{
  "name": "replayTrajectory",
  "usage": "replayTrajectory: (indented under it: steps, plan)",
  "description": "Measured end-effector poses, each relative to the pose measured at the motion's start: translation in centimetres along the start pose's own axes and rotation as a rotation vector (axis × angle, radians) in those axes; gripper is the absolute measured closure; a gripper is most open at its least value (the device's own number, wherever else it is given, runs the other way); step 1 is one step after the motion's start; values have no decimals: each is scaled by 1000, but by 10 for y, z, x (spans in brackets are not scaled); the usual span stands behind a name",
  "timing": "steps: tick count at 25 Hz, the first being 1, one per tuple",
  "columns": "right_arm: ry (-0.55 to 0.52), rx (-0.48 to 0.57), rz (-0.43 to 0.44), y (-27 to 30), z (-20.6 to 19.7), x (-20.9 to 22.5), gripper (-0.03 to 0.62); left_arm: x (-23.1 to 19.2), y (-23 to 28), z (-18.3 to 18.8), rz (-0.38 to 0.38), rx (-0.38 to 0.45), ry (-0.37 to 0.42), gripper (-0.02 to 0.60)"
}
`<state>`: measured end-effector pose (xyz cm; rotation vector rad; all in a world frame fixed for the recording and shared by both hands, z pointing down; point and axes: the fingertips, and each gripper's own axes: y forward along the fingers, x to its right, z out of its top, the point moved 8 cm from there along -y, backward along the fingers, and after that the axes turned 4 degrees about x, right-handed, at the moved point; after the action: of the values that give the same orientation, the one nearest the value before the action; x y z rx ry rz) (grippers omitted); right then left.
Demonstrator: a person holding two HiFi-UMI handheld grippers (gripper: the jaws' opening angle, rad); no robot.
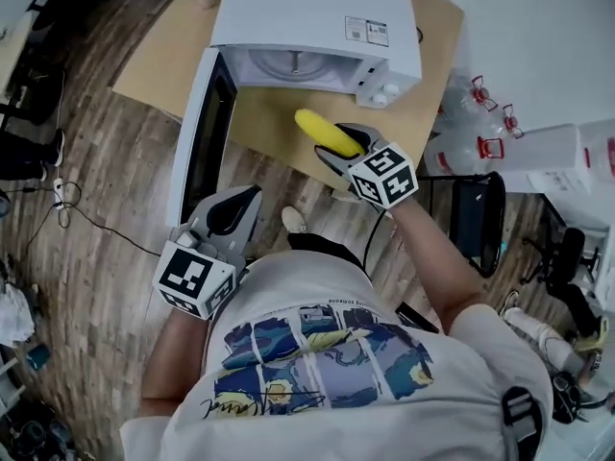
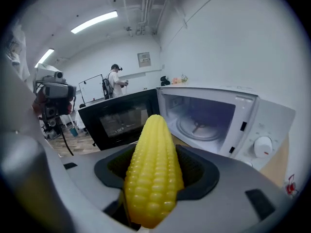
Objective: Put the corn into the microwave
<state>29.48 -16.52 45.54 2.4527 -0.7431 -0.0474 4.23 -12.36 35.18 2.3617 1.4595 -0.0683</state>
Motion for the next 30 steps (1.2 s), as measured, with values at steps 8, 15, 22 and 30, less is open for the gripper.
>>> replayTrajectory:
  steps: [8,15,22,30]
  plan:
    - [-106,-4,44,93,19,53,342,-9,-12,-2,229,23,-33,572]
    - [-152,4,16,155,32,77,342,-14,-49,-9,402,26,-69,572]
    - [-199,-18,-47,203,38,100,342,-15,-77,-14,520,24,-97,572]
    - [-247,-47,-74,242,48,112,342,-15,-83,-20,568,-1,-137,572]
